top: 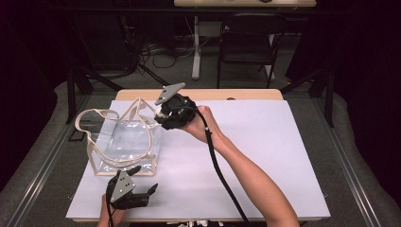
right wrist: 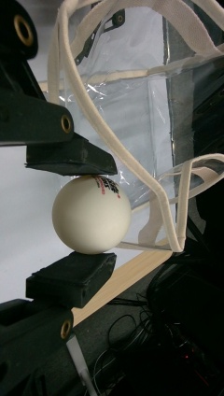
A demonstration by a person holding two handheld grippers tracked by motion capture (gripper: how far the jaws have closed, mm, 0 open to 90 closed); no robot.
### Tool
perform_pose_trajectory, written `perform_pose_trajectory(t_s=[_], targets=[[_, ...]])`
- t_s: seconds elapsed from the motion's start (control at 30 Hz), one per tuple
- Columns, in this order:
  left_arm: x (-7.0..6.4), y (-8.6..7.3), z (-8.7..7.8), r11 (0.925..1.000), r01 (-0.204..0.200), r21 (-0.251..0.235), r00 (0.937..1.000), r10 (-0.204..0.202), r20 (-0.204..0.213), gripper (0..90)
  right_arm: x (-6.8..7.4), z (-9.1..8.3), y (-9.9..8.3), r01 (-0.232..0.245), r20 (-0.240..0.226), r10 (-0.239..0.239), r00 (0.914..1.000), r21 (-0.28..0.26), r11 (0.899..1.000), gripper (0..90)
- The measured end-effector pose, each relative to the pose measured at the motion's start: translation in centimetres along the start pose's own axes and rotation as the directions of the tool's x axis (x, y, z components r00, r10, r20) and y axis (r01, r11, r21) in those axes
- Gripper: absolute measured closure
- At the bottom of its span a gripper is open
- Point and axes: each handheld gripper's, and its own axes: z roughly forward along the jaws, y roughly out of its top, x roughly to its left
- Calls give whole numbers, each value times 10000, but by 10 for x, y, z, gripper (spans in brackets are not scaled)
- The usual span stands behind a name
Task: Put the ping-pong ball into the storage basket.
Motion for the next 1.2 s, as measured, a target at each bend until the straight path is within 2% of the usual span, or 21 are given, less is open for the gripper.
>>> perform_pose_trajectory(t_s=[1.2], targets=[[0, 0, 0, 10000, -7, -50, 10000, 7, 18, 163, 21, 10, 27, 416, -451, -426, 9981, -247, 9988, 505]])
